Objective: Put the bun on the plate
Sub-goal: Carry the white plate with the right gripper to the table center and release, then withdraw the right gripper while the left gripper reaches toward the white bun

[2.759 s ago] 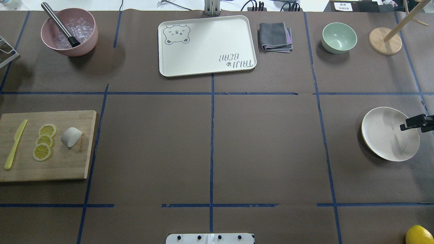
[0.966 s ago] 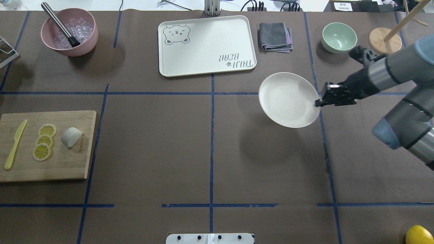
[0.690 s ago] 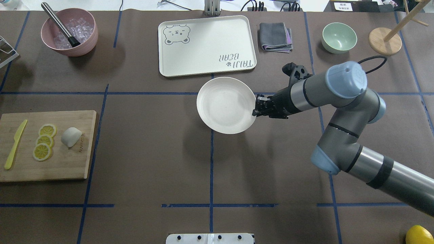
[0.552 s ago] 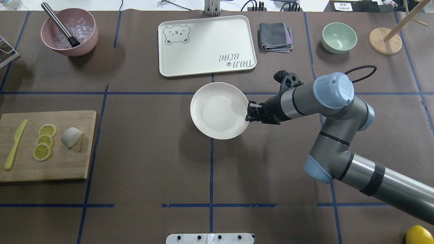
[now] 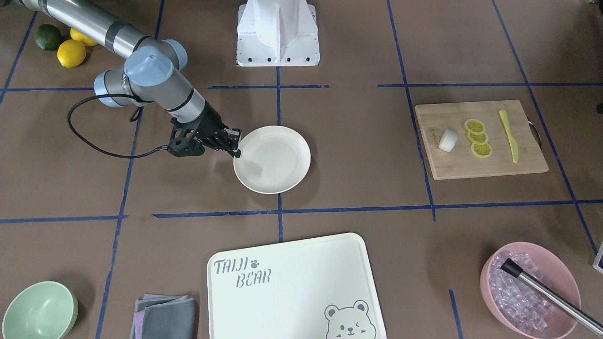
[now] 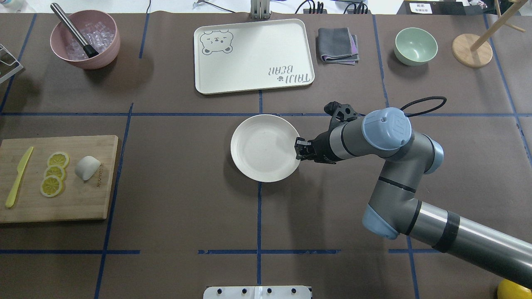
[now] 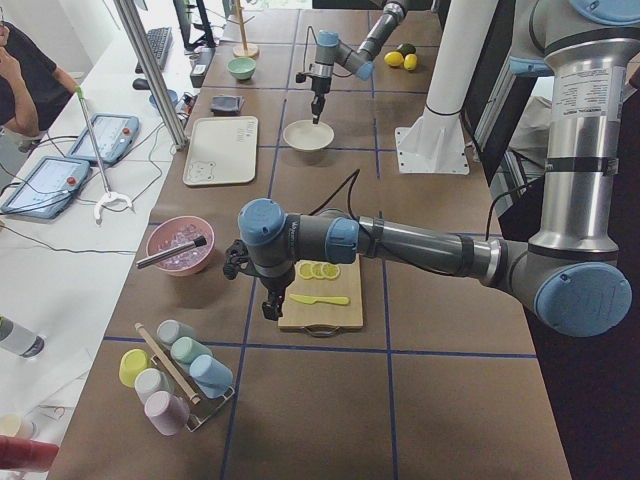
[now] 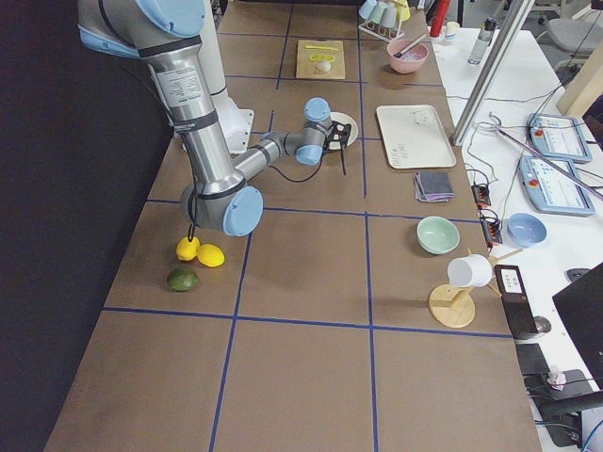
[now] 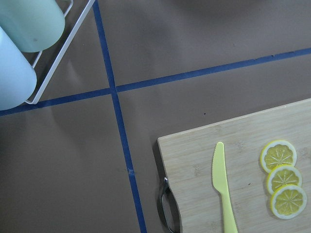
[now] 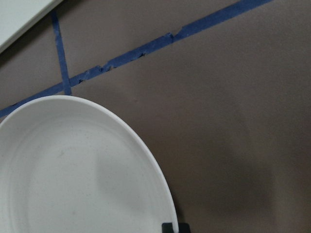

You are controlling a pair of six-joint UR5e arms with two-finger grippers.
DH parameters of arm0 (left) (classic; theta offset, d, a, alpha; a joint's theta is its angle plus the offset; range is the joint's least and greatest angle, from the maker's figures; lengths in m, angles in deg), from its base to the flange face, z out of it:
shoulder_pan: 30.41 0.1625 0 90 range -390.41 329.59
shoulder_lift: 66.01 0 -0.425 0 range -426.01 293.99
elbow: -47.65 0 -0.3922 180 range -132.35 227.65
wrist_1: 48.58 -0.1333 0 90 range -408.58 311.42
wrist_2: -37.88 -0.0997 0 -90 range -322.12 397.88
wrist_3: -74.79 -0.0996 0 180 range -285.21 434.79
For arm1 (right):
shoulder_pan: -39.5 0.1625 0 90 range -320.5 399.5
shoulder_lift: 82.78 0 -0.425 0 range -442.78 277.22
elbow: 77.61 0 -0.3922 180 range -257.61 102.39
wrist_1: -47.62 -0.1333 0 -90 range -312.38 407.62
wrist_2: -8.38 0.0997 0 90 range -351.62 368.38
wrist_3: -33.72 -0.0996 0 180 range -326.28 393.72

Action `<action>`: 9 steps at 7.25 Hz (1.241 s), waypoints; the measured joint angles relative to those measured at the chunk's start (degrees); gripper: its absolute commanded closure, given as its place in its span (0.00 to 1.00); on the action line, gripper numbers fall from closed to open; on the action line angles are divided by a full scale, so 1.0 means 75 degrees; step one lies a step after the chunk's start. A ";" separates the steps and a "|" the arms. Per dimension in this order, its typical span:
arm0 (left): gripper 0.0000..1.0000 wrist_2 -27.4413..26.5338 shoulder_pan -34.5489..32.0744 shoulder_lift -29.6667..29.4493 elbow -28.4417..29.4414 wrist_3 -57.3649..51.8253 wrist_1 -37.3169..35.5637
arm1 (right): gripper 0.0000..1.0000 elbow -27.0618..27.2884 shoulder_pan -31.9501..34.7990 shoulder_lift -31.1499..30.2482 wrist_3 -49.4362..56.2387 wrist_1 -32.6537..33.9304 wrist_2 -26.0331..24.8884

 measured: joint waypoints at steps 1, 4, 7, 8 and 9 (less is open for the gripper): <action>0.00 0.0001 0.0000 0.0000 -0.0010 0.0008 0.0000 | 0.20 0.0010 -0.0016 0.0017 0.0011 0.0118 -0.0033; 0.00 0.0001 0.0004 0.0031 -0.0016 0.0015 0.0000 | 0.00 0.0164 -0.0036 0.0217 0.0013 0.0628 -0.0204; 0.00 0.0012 0.0229 0.0030 -0.0105 0.0267 0.0431 | 0.00 0.1870 0.0766 -0.0221 0.0104 0.2227 0.0388; 0.00 0.0011 0.0537 0.0033 -0.0184 0.0907 0.0891 | 0.00 0.2447 0.1269 -0.0626 0.0432 0.2698 0.0940; 0.00 0.0000 0.1032 0.0058 -0.0257 0.1771 0.1541 | 0.00 0.2834 0.1774 -0.1154 0.0985 0.2898 0.1450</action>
